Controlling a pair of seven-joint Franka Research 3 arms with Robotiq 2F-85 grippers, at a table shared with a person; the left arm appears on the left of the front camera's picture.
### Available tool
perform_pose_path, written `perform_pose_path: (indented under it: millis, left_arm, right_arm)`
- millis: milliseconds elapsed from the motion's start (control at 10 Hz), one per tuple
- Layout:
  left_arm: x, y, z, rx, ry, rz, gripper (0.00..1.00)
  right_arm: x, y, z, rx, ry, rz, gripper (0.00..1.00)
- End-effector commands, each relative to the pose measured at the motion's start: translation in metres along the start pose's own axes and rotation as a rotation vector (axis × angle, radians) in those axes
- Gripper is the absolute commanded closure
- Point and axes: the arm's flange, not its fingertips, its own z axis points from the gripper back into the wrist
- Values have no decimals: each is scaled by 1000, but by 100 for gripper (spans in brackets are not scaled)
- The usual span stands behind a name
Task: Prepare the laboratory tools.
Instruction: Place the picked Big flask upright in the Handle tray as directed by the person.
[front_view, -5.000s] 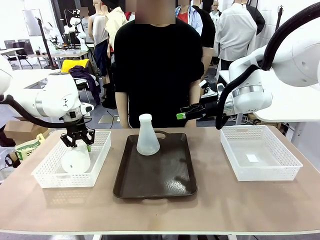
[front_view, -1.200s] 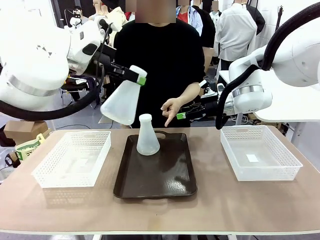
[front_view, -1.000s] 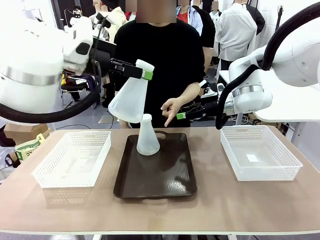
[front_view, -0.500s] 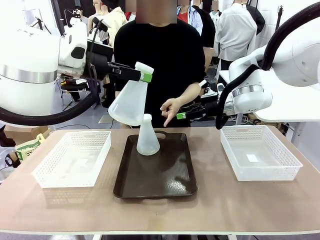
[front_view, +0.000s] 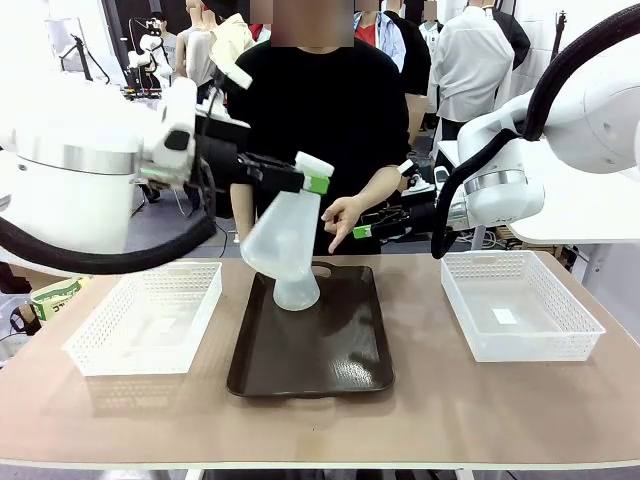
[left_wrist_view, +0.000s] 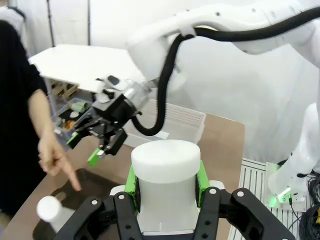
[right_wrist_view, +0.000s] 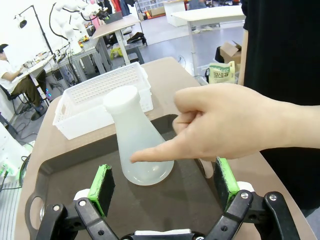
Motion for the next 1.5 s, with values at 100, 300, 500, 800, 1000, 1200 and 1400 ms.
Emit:
perform_pose_path:
  millis: [100,300,500,800,1000,1200,1400]
  left_arm:
    - [-60,13,-65,-48,-130,-155,100]
    - [-89,17,-90,-66,-131,-234,100]
    - [-115,31,-108,-29,-169,-252,100]
    - [-128,43,-113,-16,-272,-240,100]
    - [-124,44,-105,34,-307,-176,100]
    - [-131,45,-116,-41,-229,-206,100]
    - [-126,49,-112,-27,-248,-193,100]
  right_arm:
    - [-1,1,0,4,10,2,0]
    - [-1,1,0,4,10,2,0]
    - [-1,1,0,4,10,2,0]
    - [-1,1,0,4,10,2,0]
    - [-1,1,0,4,10,2,0]
    - [-1,1,0,4,10,2,0]
    - [-1,1,0,4,10,2,0]
